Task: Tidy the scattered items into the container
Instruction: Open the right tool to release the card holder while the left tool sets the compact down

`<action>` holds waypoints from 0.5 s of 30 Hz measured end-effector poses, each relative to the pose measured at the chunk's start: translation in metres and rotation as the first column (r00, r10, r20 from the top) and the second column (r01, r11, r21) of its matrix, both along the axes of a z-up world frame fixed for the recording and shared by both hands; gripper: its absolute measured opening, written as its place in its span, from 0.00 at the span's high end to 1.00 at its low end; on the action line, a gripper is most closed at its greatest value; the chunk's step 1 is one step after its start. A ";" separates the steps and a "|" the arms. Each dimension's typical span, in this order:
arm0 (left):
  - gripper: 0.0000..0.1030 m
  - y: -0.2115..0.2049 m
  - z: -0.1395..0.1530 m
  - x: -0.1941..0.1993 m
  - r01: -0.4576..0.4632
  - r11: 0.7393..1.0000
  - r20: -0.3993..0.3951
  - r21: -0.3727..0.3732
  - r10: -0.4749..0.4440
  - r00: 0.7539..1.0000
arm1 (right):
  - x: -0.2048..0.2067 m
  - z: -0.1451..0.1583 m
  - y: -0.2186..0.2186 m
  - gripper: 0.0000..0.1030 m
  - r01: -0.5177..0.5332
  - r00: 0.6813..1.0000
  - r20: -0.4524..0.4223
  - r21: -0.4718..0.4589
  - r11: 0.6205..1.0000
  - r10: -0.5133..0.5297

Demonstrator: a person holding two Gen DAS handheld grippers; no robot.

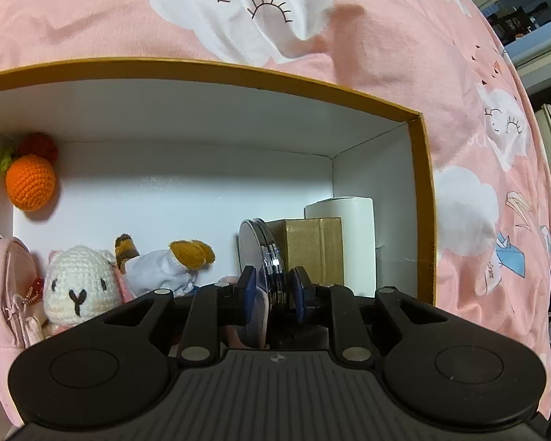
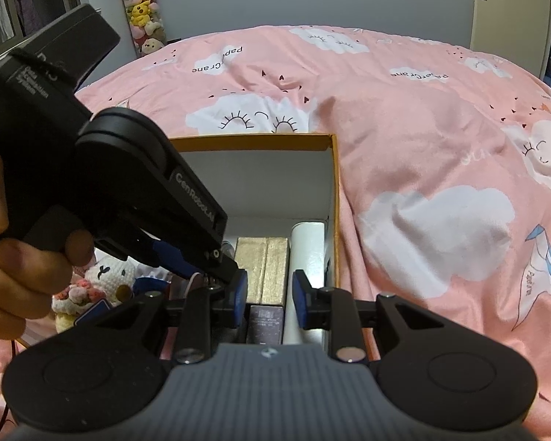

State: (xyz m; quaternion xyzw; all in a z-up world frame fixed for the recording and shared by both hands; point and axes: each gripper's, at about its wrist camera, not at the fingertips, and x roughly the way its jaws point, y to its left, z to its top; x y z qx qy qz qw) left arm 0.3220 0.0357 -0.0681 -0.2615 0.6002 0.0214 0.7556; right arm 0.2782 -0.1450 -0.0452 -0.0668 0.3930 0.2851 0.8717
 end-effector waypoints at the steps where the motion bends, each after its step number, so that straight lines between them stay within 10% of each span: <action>1: 0.77 0.000 0.002 -0.001 0.003 1.000 0.007 -0.002 -0.003 1.000 | 0.000 0.000 -0.001 0.71 0.000 1.000 0.001 -0.001 1.000 0.000; 15: 0.77 -0.010 0.048 -0.038 0.102 0.984 0.148 0.145 -0.124 0.981 | -0.011 0.012 0.002 0.67 -0.026 1.000 0.007 -0.017 1.000 0.026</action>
